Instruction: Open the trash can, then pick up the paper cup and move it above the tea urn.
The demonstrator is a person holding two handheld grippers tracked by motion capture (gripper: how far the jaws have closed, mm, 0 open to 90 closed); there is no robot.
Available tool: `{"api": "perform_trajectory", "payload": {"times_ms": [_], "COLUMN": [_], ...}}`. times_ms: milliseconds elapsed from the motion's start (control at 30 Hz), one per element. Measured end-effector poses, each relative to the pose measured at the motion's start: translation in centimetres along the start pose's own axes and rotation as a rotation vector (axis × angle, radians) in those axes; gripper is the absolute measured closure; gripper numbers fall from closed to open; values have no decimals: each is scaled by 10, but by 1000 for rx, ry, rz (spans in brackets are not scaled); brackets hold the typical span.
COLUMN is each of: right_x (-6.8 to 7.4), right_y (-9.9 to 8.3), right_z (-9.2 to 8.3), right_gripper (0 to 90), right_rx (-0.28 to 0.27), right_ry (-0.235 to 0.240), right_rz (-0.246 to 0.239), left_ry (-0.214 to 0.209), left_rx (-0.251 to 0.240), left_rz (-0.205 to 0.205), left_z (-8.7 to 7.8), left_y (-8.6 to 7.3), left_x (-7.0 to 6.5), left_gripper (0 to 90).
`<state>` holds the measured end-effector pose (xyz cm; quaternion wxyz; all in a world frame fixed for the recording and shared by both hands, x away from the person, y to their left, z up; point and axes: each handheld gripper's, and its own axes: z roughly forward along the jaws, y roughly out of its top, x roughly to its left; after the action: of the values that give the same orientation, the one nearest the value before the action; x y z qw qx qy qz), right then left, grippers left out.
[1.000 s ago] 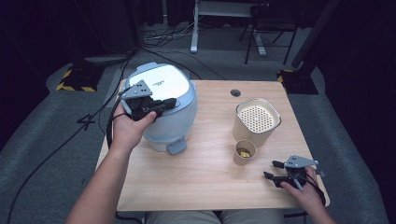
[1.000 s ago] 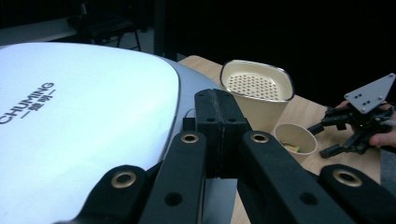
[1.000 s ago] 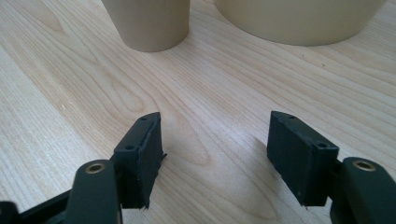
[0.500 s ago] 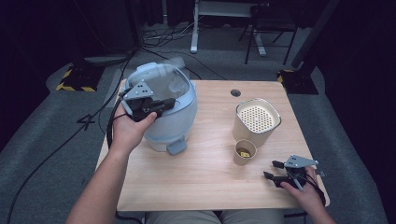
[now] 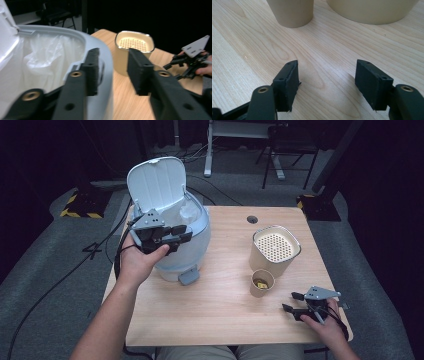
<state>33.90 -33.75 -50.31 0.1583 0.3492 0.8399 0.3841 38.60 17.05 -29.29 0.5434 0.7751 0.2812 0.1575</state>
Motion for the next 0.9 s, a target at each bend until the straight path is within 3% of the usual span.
{"api": "perform_trajectory", "payload": {"times_ms": [200, 400, 733, 767, 900], "right_x": [0, 0, 2, 3, 8], "right_y": [0, 0, 1, 2, 6], "right_z": [0, 0, 0, 1, 0], "right_gripper": [362, 362, 322, 314, 344], "right_rx": [0, 0, 5, 8, 2], "right_ry": [0, 0, -29, -25, 11], "right_rz": [0, -1, -3, -6, -12], "left_ry": [-26, -81, -81, -77, -85], "left_rx": [-28, -17, 46, 59, 73], "left_rz": [44, 93, 87, 72, 49], "left_z": [-6, -9, -4, -2, 4], "left_y": [-2, -12, -47, -57, -73], "left_x": [-18, -35, -45, -44, -42], "left_gripper": [414, 403, 367, 363, 362]}}
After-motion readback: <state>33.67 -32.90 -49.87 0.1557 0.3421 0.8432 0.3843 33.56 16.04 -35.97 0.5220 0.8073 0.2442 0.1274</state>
